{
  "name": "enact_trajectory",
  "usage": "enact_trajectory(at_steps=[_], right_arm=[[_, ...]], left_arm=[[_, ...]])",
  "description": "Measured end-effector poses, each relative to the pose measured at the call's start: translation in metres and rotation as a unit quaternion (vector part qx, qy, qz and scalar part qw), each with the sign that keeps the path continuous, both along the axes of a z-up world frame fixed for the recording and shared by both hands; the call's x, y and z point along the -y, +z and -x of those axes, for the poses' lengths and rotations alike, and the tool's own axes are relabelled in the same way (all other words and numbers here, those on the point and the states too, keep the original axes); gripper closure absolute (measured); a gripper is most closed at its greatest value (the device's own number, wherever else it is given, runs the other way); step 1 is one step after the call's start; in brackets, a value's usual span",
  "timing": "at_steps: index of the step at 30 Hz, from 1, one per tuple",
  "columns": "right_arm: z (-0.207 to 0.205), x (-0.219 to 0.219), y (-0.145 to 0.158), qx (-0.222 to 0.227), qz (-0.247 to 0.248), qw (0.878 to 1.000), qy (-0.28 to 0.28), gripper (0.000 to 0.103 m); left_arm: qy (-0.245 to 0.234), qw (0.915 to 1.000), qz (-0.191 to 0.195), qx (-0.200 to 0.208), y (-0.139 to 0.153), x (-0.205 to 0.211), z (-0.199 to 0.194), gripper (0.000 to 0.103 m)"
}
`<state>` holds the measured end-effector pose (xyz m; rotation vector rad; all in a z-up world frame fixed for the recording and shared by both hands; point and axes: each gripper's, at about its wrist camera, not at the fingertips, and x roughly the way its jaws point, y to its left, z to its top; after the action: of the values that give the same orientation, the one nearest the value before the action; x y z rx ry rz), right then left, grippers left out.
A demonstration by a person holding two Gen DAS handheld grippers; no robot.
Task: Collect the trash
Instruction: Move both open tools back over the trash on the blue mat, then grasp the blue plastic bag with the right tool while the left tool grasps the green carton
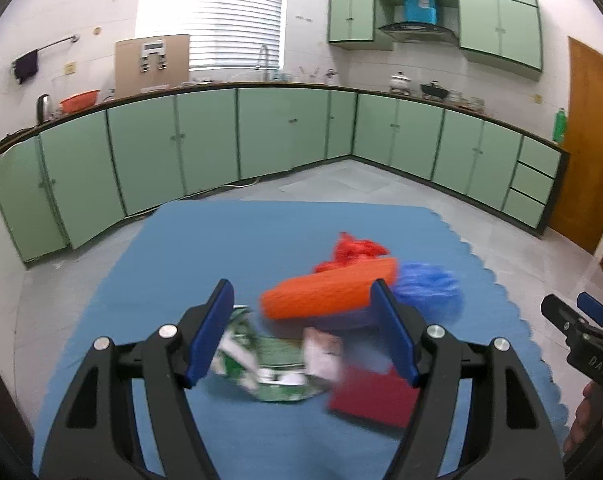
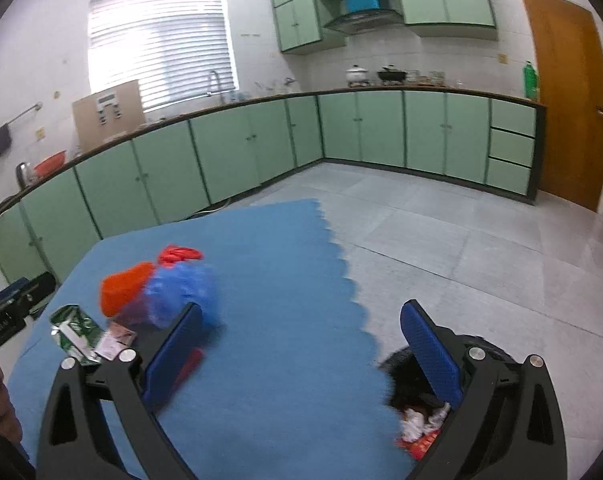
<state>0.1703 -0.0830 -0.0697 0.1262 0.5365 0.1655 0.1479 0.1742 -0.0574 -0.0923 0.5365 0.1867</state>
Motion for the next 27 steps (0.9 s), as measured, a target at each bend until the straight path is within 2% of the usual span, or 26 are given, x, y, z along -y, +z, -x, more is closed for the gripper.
enact_trajectory(at_steps=[7,12,21,23,26,27], right_arm=[[-0.011,-0.045,-0.007,0.006,0.011,1.0,0.024,0.006],[-0.026,-0.07,-0.019,-0.002,0.02,0.999,0.039,0.007],[-0.051,-0.098,-0.036,-0.03,0.041,0.997,0.055,0.017],[-0.056,-0.1,-0.039,-0.036,0.039,0.997,0.061,0.021],[-0.061,-0.104,-0.043,-0.049,0.034,0.995,0.078,0.037],[-0.062,-0.105,-0.044,-0.052,0.032,0.995,0.085,0.048]], left_arm=[[0.025,0.9995,-0.001,-0.019,-0.019,-0.041,0.005,0.034],[0.032,0.9988,0.0,-0.036,-0.033,-0.054,-0.003,0.034],[0.03,0.9972,0.015,-0.067,-0.059,-0.067,-0.014,0.034],[0.029,0.9966,0.021,-0.074,-0.065,-0.07,-0.015,0.034],[0.027,0.9955,0.034,-0.084,-0.07,-0.072,-0.018,0.034],[0.026,0.9953,0.038,-0.086,-0.072,-0.072,-0.019,0.034]])
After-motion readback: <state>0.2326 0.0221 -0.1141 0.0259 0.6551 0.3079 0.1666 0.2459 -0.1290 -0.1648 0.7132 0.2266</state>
